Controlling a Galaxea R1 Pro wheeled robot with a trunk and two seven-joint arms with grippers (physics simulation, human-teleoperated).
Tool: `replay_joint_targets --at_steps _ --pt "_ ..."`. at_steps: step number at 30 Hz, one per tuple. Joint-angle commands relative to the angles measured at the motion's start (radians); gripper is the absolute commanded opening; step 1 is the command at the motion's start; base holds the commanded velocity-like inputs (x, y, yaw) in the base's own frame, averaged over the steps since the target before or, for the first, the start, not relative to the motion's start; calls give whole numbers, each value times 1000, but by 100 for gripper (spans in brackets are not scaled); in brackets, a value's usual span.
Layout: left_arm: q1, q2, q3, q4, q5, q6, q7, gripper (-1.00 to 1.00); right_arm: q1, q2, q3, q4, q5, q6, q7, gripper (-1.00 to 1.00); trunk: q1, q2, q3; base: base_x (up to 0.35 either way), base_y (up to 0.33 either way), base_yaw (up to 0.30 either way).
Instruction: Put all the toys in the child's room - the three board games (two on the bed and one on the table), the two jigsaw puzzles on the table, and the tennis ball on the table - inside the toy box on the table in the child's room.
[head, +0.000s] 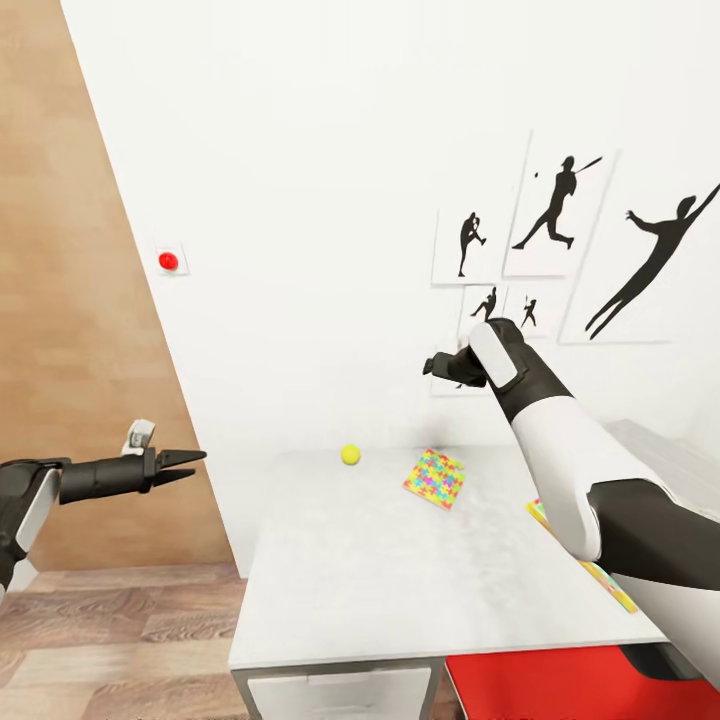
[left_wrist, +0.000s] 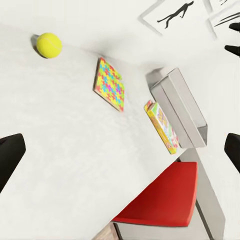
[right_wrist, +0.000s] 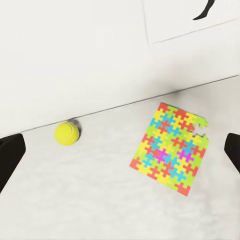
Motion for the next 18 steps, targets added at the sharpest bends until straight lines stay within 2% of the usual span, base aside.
replay_joint_targets --at_steps 1,11,15,18 --pt "-1 1 0 0 1 6 -4 100 -1 -1 4 0 -11 1 -10 100 1 -2 -4 0 0 0" --pt "-1 14 0 1 1 6 -7 100 -1 -2 1 1 -12 12 -12 100 1 -2 -19 0 0 0" --pt "-1 42 1 1 3 7 -15 100 -1 -1 1 2 -14 14 -16 100 1 -2 -26 0 0 0" --pt "-1 53 2 1 0 7 -67 100 -2 -1 1 5 -15 15 -18 100 1 -2 -31 0 0 0"
